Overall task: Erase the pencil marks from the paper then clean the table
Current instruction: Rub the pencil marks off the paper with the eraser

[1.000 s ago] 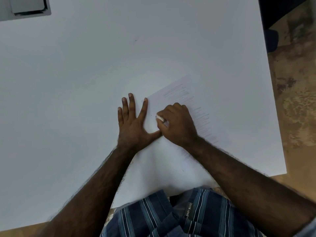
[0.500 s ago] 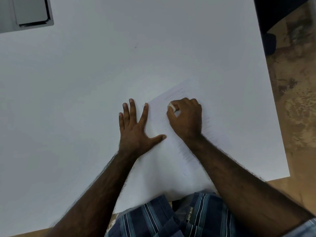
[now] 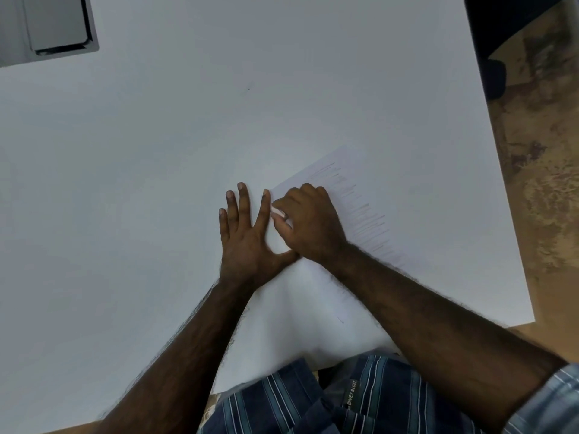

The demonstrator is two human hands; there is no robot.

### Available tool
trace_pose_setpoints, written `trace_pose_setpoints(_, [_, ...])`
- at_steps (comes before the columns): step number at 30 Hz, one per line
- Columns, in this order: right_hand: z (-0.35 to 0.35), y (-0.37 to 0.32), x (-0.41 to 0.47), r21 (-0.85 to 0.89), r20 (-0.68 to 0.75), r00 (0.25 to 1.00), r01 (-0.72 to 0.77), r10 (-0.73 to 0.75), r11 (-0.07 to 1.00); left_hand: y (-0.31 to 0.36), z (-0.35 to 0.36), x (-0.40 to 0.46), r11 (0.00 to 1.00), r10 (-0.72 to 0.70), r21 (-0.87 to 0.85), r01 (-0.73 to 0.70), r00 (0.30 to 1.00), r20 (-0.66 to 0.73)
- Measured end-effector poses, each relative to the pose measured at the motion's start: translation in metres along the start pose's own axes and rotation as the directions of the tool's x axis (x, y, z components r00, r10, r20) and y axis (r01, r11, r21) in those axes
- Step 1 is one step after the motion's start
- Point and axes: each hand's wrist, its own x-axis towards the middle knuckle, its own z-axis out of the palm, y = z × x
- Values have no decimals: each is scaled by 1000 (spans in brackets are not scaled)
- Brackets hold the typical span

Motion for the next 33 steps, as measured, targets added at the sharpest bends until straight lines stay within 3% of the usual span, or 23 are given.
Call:
trace_pose_setpoints(2, [-6, 8, 8, -8, -48, 995, -93, 93, 996, 0, 0, 1, 1000, 4, 5, -4, 1000, 6])
trace_pose_setpoints(5, [-11, 15, 18, 24, -219, 915, -342, 339, 939, -1, -1, 1, 1000, 6, 14, -6, 1000, 8])
trace_pose_setpoints(8, [-2, 4, 13, 1, -73, 990, -121, 120, 993, -1, 0, 0, 1000, 1, 8, -1, 1000, -3])
trace_pose_setpoints(10, [-3, 4, 6, -6, -1, 1000, -14, 14, 1000, 0, 0, 0, 1000, -1, 3, 1, 1000, -1])
trace_pose_setpoints(14, [-14, 21, 13, 35, -203, 929, -310, 310, 950, 0, -2, 0, 1000, 3, 3, -3, 1000, 15])
trace_pose_setpoints(15, [-13, 20, 12, 38, -221, 920, -324, 324, 945, 0, -2, 0, 1000, -1, 7, 1, 1000, 15])
trace_pose_setpoints(21, [0, 2, -22, 46, -9, 1000, -17, 18, 999, -2, 1, 0, 1000, 18, -9, -18, 1000, -14])
trace_pose_setpoints(26, [-4, 13, -20, 20, -199, 952, -231, 230, 973, 0, -1, 0, 1000, 3, 5, -3, 1000, 2])
trace_pose_setpoints(31, [0, 0, -29, 36, -16, 1000, 19, -18, 999, -3, 1, -1, 1000, 19, -7, -20, 1000, -16])
trace_pose_setpoints(33, [-4, 7, -25, 26, -52, 996, -70, 72, 997, -2, 1, 0, 1000, 15, 1, -15, 1000, -6])
